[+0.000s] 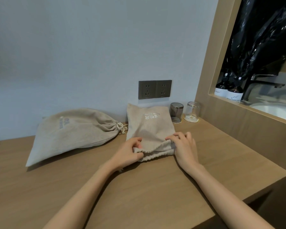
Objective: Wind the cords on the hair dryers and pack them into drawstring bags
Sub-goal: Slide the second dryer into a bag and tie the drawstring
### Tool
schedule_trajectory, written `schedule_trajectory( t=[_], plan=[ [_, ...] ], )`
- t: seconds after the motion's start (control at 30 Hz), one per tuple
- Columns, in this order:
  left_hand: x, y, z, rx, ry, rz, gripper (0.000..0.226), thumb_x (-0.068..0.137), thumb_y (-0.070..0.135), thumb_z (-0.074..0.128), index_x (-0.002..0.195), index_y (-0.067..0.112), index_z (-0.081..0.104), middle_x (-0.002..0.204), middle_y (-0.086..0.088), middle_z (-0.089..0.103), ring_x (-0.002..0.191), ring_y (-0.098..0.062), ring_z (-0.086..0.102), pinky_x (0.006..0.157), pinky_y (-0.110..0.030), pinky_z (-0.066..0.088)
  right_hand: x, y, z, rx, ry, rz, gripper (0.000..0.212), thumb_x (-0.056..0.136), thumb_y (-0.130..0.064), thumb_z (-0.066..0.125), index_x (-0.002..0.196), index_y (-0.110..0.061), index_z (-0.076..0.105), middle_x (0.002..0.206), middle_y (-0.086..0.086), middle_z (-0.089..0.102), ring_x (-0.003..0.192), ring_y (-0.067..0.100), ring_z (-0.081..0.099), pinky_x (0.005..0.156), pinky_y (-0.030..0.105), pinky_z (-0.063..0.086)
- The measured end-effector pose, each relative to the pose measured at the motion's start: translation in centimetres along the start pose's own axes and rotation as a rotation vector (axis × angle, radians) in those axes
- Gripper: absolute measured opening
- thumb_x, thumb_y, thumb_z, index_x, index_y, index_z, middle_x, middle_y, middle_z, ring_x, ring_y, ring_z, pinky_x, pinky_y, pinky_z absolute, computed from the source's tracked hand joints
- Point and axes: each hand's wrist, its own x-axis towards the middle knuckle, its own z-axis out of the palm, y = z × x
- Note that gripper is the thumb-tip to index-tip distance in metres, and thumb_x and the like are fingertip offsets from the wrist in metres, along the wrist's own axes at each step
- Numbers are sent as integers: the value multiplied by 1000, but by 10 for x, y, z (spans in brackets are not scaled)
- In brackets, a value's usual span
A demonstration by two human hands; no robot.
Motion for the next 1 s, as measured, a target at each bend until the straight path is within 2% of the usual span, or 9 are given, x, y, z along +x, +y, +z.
schedule_trajectory(
  t=[0.13, 0.27, 0.37, 0.47, 0.6, 0.73, 0.83, 0.93, 1.0],
  plan=[
    [-18, -5, -3, 2, -2, 92, 29, 74, 23, 73, 96, 27, 54, 140, 12, 46, 124, -3, 46, 97, -17, 34, -18, 2, -10, -18, 66, 51, 43, 82, 0, 53, 100, -34, 72, 114, -12, 62, 100, 19, 40, 74, 32, 23],
    [-33, -9, -11, 27, 18, 126, 55, 67, 41, 80, 114, 34, 52, 134, 18, 47, 120, 1, 47, 99, -15, 35, -33, -1, -22, -6, -27, 103, 45, 89, -31, 29, 103, -39, 71, 126, -20, 57, 113, 15, 40, 95, 32, 21],
    [-41, -17, -20, -65, 53, 88, 64, 65, 34, 83, 119, 31, 51, 126, 10, 55, 116, -1, 52, 99, -13, 39, -39, -14, -22, 26, 119, 8, 42, 85, -41, 33, 89, -36, 75, 115, -14, 66, 110, 17, 50, 99, 36, 21],
    [-51, -26, -27, -113, 117, 74, 52, 70, 17, 83, 114, 21, 56, 114, 3, 61, 105, -1, 59, 91, -8, 43, -40, -35, -14, 172, 219, -244, 25, 85, -34, 50, 90, -30, 75, 103, -9, 70, 100, 16, 59, 94, 32, 31],
    [-66, -33, -42, 3, 121, 86, 22, 80, 23, 75, 97, 27, 62, 90, 7, 65, 79, -1, 58, 74, -15, 48, -39, -79, -7, 251, 109, -461, 27, 86, -33, 54, 107, -30, 71, 108, -12, 67, 102, 11, 55, 90, 28, 33],
    [-74, -33, -52, 193, 66, 142, 8, 84, 27, 69, 87, 28, 61, 77, 9, 57, 69, 0, 49, 60, -13, 38, -27, -102, 3, 267, 3, -486, 28, 85, -40, 58, 105, -28, 73, 103, -14, 67, 100, 10, 52, 86, 28, 36],
    [-73, -36, -59, 250, 55, 117, 11, 86, 28, 67, 81, 31, 58, 76, 12, 55, 66, -1, 48, 60, -13, 37, -18, -104, 9, 309, -50, -464, 22, 86, -36, 62, 100, -26, 75, 96, -14, 69, 96, 12, 51, 80, 28, 37],
    [-73, -40, -68, 322, 76, 127, 3, 90, 26, 62, 88, 24, 63, 79, 15, 52, 70, 1, 47, 63, -11, 36, -17, -102, 12, 303, -51, -463, 21, 88, -35, 62, 103, -26, 74, 95, -14, 69, 93, 13, 50, 78, 28, 39],
    [-74, -41, -74, 395, 106, 164, 10, 92, 25, 58, 91, 20, 67, 77, 18, 51, 69, 4, 46, 64, -11, 35, -18, -100, 12, 293, -33, -443, 20, 89, -36, 61, 102, -26, 74, 94, -14, 69, 89, 14, 50, 76, 30, 42]
  ],
)
